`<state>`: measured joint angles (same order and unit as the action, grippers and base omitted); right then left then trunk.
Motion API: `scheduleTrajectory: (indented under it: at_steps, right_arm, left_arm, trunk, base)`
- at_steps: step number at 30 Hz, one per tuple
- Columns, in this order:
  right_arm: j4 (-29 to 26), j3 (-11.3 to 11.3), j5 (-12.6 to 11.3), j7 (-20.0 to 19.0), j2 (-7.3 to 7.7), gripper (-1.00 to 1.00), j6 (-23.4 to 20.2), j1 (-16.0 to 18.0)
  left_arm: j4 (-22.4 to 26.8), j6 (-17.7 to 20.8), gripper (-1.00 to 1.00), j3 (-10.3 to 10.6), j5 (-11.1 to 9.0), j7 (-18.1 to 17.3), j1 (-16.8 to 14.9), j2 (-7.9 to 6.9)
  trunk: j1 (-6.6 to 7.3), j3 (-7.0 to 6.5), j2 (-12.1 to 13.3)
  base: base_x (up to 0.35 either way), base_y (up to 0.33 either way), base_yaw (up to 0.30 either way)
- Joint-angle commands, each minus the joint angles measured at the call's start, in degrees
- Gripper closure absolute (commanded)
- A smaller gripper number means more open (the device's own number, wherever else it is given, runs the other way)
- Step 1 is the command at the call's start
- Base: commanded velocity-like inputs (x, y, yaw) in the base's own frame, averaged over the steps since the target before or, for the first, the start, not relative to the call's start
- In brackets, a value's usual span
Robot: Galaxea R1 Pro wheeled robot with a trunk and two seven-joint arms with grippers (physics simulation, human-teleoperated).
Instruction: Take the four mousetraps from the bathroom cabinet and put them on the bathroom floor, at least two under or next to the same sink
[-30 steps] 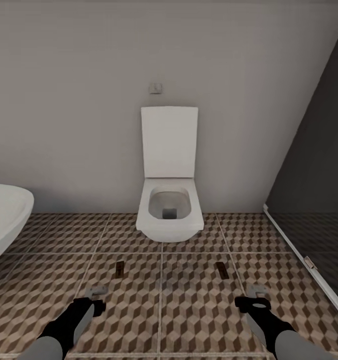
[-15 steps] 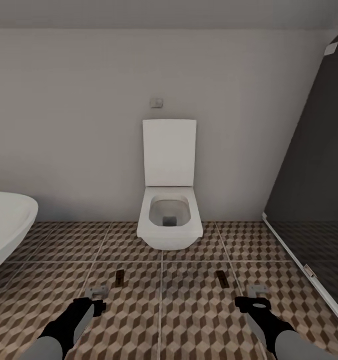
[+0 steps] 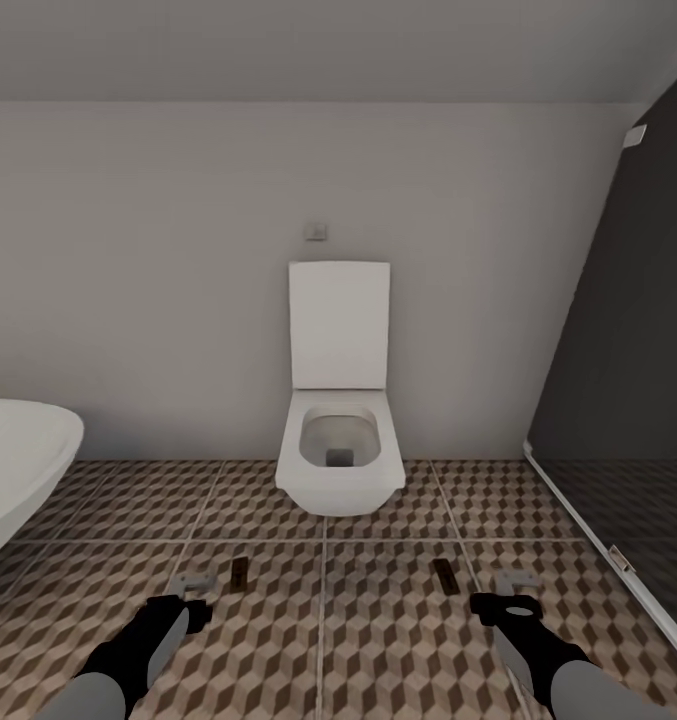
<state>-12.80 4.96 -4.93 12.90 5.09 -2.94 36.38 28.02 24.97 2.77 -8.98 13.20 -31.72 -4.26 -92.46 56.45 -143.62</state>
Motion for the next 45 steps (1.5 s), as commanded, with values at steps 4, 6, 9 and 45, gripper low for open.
scheduleTrajectory:
  at_steps: [4, 6, 9, 45]
  right_arm:
    - [-0.1, 0.5, -0.5, 0.3, 0.04, -1.0, -0.3, 0.0]
    - [-0.1, 0.5, -0.5, 0.3, 0.04, -1.0, -0.3, 0.0]
    - [-0.1, 0.5, -0.5, 0.3, 0.04, -1.0, -0.3, 0.0]
    - [-0.1, 0.5, -0.5, 0.3, 0.07, -1.0, -0.3, 0.0]
  left_arm:
    - [0.1, 0.3, -1.0, 0.3, -0.6, 0.4, 0.0, -0.04]
    - [0.1, 0.3, -1.0, 0.3, -0.6, 0.3, 0.0, -0.04]
    - [0.1, 0.3, -1.0, 0.3, -0.6, 0.3, 0.0, -0.04]
    - [0.1, 0.2, -1.0, 0.2, -0.6, 0.1, 0.0, -0.06]
  trunk:
    - [0.11, -0.84, 0.0]
    - [0.16, -1.28, 0.1]
    - [0.24, -1.94, 0.1]
    - [4.07, -9.29, 6.4]
  base:
    - [0.0, 0.0, 0.0]
    - [0.0, 0.0, 0.0]
    - [0.0, 0.0, 0.0]
    - [0.0, 0.0, 0.0]
